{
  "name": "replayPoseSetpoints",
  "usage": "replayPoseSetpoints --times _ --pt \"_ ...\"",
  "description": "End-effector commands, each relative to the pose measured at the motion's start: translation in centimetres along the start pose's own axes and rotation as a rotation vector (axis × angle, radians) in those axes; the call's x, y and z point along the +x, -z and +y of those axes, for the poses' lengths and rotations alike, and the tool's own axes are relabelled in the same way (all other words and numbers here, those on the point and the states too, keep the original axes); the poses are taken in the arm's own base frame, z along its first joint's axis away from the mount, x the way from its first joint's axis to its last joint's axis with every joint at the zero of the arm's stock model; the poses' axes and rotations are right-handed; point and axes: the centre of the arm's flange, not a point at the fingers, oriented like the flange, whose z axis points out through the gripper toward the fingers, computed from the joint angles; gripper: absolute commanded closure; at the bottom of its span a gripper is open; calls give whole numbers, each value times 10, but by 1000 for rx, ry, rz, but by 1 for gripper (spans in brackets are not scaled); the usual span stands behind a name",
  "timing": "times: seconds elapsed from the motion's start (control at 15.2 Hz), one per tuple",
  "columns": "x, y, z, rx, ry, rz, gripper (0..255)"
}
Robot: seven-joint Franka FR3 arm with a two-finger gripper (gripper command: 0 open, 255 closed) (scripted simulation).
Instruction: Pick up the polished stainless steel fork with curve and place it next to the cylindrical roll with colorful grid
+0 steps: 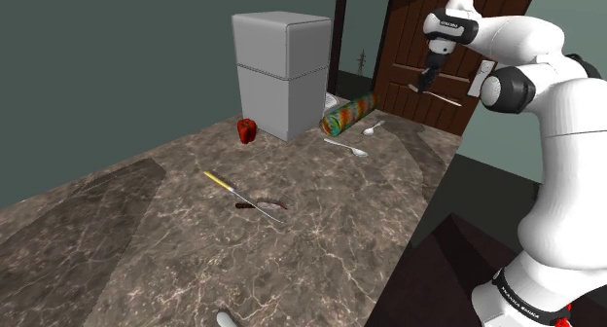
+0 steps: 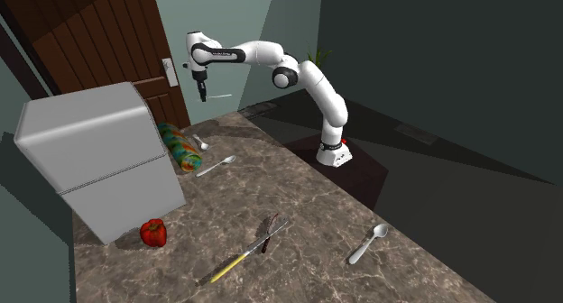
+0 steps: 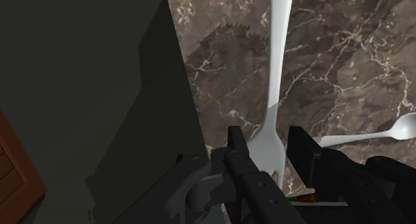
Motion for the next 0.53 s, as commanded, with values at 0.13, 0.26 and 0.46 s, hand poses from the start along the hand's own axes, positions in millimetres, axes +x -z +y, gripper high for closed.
replayPoseSetpoints --times 0.13,0.26,0.46 --pt "1 -15 8 0 2 0 255" --pt "0 -26 8 0 2 0 255" --pt "-1 -42 8 0 2 0 255"
